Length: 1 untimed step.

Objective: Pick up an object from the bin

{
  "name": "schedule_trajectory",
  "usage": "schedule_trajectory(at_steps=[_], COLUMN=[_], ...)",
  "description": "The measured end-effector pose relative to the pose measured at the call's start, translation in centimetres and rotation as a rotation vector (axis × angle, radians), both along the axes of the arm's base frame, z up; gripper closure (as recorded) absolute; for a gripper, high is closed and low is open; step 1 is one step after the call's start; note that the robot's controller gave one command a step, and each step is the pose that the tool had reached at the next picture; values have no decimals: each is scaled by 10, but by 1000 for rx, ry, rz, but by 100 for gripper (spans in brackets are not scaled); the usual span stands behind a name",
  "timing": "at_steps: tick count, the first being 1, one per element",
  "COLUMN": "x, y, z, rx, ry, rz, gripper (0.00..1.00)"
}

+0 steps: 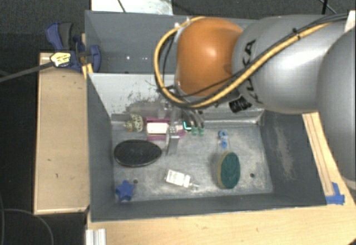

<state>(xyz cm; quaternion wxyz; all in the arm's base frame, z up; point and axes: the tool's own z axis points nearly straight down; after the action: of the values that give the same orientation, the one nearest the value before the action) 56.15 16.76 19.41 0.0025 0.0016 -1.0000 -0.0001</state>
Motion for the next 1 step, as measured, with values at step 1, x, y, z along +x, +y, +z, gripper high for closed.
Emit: schedule_trajectory(at_steps=[1], x=[-4], y=[1], z=[-124], rx=[3], ry=[-14], rz=[71], gripper=[0])
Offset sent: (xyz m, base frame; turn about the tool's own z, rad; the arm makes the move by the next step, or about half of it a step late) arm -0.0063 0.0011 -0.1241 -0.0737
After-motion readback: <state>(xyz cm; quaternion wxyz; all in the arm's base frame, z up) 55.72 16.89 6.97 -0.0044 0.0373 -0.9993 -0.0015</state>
